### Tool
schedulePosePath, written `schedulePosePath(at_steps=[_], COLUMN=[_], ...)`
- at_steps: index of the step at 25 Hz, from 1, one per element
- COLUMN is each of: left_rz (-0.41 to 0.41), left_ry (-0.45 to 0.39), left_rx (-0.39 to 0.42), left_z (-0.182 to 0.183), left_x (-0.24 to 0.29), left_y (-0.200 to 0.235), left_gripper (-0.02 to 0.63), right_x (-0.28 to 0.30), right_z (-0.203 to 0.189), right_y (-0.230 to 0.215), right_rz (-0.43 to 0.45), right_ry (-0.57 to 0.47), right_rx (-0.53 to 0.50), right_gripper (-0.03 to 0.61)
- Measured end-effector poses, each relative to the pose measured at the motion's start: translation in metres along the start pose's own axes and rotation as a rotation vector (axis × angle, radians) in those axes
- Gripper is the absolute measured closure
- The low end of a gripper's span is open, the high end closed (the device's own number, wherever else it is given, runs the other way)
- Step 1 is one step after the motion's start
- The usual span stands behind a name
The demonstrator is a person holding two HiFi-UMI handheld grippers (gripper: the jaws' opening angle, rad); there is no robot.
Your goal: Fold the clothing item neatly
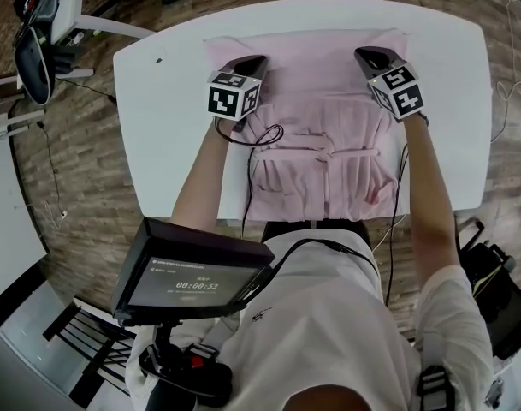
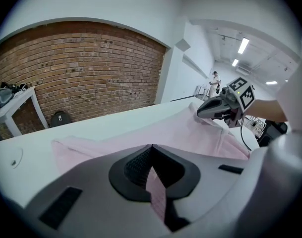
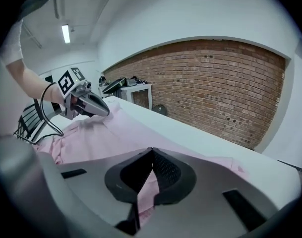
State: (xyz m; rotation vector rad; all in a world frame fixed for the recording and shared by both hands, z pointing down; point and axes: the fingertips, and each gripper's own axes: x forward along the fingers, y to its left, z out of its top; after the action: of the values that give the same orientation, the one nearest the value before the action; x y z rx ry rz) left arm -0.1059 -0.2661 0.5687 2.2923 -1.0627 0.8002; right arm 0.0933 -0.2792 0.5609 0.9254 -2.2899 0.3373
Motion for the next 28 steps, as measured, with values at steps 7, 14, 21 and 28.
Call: schedulePosePath(at_steps=[7, 14, 21, 28], left_rz=[0.025, 0.026, 0.093, 0.089], left_ry=[0.056, 0.119, 0.121, 0.09], left_rx=[0.013, 0.041, 0.023, -0.003], left_z=[-0.01, -0.014, -0.021, -0.013], left_x=[0.012, 0.014, 0.005, 0.013], left_y=[0.01, 0.016, 0.028, 0.031], left_gripper=[0.611, 0.611, 0.611, 0.611], right_x=[0.015, 0.017, 0.013, 0.018], right_z=[-0.012, -0.021, -0.026, -0.019], right_y=[0.007, -0.003, -0.011, -0.022], right_rz=[0.005, -0.004, -0.051, -0.042], right_ry=[0.065, 0.081, 0.09, 0.089], right_rx=[-0.043, -0.02, -0.012, 0.009], right_gripper=[0.574, 0.575, 0.575, 0.575])
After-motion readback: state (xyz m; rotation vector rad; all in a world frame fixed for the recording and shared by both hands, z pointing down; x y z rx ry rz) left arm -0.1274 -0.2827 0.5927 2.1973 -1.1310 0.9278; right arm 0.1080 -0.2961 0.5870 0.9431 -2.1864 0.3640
